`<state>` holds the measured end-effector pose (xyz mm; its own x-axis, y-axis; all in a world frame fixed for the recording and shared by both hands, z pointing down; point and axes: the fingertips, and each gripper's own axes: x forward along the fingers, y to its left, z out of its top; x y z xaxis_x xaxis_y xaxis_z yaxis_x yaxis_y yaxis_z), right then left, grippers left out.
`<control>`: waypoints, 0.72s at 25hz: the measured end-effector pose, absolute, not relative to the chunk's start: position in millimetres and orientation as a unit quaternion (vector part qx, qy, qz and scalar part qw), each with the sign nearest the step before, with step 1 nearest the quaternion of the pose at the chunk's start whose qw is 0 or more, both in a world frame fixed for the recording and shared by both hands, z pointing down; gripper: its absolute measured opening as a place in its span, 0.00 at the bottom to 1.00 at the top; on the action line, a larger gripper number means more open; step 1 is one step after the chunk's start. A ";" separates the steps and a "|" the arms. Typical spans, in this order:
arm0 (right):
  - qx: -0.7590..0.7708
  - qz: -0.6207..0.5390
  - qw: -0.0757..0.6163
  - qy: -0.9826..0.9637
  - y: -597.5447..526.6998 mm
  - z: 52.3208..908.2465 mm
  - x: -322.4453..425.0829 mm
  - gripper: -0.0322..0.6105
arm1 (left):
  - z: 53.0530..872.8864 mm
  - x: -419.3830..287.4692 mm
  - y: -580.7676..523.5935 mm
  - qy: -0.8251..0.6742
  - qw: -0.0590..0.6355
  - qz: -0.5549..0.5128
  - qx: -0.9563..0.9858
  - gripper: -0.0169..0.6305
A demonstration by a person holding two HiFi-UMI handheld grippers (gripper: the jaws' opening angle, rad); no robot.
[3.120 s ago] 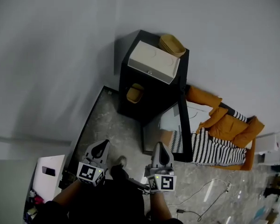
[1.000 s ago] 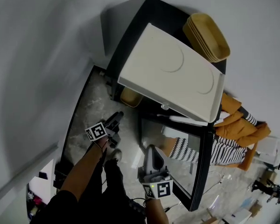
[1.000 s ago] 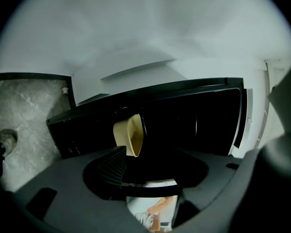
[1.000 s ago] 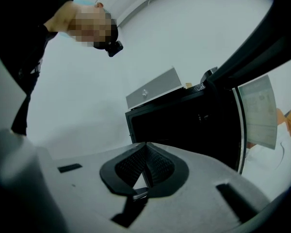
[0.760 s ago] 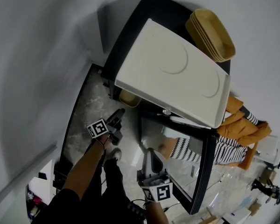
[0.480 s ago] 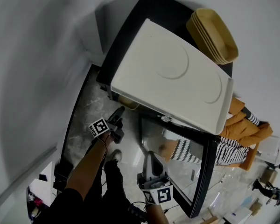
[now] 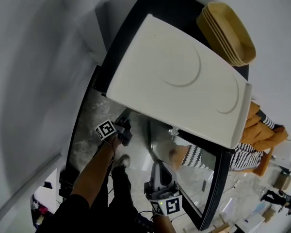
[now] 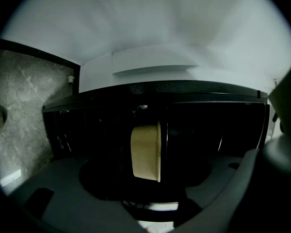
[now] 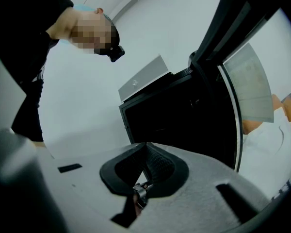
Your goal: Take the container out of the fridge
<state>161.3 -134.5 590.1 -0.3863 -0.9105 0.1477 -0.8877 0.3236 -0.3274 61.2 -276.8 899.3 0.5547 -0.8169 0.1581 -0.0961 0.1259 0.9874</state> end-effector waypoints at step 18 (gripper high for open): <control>-0.558 -0.194 0.028 0.806 -135.4 608.0 168.5 0.05 | 911.5 68.5 -289.5 -0.377 0.657 -0.272 0.593 0.43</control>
<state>168.5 -135.4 608.0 -0.3761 -0.9105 0.1719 -0.8889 0.3022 -0.3443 68.5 -289.5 911.5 0.5677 -0.8050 0.1724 -0.0895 0.1479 0.9850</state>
